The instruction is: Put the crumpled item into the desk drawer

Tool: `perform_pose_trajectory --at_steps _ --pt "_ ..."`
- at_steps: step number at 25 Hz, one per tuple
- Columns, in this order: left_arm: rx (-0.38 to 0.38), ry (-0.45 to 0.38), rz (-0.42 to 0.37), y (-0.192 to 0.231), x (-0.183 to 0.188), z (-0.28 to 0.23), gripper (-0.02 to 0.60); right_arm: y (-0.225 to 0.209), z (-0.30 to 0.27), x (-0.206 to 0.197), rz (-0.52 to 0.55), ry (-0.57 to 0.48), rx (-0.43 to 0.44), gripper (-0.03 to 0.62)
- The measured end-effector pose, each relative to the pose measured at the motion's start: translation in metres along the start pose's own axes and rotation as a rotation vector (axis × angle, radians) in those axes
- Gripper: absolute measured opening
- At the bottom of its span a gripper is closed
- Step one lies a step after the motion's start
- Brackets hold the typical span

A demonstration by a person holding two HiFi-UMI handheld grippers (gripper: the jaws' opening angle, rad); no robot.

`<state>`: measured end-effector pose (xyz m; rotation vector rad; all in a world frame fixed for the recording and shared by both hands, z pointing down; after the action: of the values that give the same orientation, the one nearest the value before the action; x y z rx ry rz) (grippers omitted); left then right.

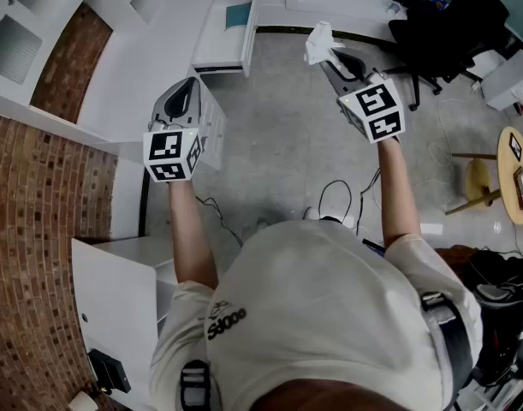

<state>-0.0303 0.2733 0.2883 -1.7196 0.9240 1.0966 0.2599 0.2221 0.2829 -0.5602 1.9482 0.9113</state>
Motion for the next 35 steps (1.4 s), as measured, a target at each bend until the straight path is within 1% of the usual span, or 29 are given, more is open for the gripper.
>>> perform_pose_trajectory --at_steps 6,11,16,19,23,29,35 --pt "0.005 0.011 0.004 -0.006 -0.002 -0.01 0.018 -0.009 -0.005 -0.005 -0.006 -0.015 0.005 0.08" --pt "0.022 0.029 0.005 -0.019 0.002 -0.024 0.018 -0.032 -0.008 -0.012 -0.011 -0.04 0.019 0.081" --pt "0.054 0.047 0.016 -0.032 0.003 -0.037 0.018 -0.054 -0.012 -0.024 -0.011 -0.06 0.041 0.081" --pt "0.079 0.052 0.032 -0.038 0.003 -0.046 0.018 -0.069 -0.015 -0.033 0.0 -0.062 0.046 0.081" --pt "0.086 0.052 0.035 -0.039 0.005 -0.061 0.018 -0.082 -0.022 -0.041 -0.003 -0.059 0.043 0.081" --pt "0.077 0.045 0.036 -0.017 0.0 -0.092 0.018 -0.095 -0.055 -0.037 -0.012 -0.051 0.032 0.081" --pt "0.063 0.033 0.03 0.041 -0.01 -0.145 0.018 -0.1 -0.121 -0.014 0.009 -0.036 0.006 0.081"
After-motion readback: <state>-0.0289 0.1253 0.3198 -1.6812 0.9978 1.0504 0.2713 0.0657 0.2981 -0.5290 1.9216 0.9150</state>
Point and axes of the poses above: the fingertips, and each gripper's own axes: z backward along the fingers, y to its left, x out of its top, the point moved 5 cm from there along z, backward along the fingers, and after that the axes turned 9 degrees about y, right-handed, at the moved point
